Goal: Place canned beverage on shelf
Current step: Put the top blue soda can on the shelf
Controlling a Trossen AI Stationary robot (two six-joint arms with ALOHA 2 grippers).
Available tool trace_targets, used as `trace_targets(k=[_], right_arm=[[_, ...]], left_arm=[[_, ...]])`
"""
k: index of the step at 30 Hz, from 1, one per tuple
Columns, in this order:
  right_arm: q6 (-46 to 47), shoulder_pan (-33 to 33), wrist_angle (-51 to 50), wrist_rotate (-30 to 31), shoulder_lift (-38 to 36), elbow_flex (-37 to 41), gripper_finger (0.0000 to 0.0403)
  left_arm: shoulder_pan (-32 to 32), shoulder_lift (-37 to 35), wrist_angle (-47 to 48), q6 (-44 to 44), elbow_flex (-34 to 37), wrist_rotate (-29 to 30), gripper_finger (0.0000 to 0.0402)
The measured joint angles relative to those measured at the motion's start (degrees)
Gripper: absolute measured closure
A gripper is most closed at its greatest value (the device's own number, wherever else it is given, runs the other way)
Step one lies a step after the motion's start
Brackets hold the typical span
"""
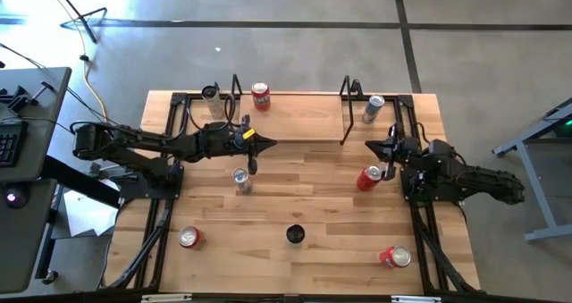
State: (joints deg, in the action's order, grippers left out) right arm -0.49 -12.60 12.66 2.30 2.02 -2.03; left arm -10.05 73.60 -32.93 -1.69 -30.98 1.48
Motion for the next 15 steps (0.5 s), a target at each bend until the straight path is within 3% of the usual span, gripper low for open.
trace_targets(k=[6,13,15], right_arm=[[5.31,0.56,-2.65,1.54,4.86,-0.06,0.0382],[5.59,5.01,-5.84,1.82,9.36,-0.61,0.0298],[4.52,5.86,-8.53,4.97,9.95,-2.6,0.0272]], left_arm=[[0.38,0.0,-2.03,-0.31,-0.02,-0.02,0.0402],[0.3,0.0,-1.82,-1.4,-0.02,-0.02,0.0402],[0.3,0.0,-1.73,-1.9,-0.02,0.0,0.0402]])
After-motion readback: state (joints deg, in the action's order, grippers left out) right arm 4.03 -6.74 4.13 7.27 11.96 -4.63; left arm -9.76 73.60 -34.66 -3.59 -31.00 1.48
